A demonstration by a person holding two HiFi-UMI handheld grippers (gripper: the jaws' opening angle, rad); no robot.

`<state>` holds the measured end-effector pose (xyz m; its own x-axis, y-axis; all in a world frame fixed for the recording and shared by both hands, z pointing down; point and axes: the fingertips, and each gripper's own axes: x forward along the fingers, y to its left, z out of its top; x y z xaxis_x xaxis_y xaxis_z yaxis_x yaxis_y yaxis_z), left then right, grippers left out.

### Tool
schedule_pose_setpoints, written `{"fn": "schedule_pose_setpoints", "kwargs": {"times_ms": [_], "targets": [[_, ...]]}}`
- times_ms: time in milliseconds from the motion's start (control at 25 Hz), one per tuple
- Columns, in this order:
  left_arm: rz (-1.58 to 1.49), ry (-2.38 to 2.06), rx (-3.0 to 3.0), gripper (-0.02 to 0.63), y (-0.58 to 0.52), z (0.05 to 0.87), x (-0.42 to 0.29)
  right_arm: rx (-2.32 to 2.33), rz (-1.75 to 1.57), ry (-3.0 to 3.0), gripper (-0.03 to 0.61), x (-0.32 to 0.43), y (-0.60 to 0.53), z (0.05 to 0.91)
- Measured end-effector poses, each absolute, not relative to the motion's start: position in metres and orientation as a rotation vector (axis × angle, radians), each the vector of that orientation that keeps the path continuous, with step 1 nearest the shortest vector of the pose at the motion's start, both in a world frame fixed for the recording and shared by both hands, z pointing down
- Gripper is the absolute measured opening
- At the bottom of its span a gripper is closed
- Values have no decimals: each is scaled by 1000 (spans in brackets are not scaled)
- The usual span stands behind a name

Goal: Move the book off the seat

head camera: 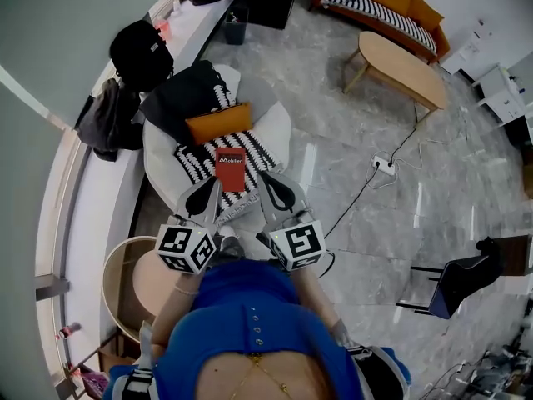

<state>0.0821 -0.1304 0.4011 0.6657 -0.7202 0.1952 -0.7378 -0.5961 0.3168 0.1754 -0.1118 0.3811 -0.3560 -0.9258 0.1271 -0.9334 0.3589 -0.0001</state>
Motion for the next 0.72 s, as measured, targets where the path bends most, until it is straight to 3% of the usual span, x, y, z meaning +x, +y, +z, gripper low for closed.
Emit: {"fn": "schedule_pose_setpoints", "kwargs": {"times_ms": [720], "targets": [[21, -1157, 2496, 3, -191, 390, 65, 1555, 106, -2572, 2, 122, -182, 381]]}}
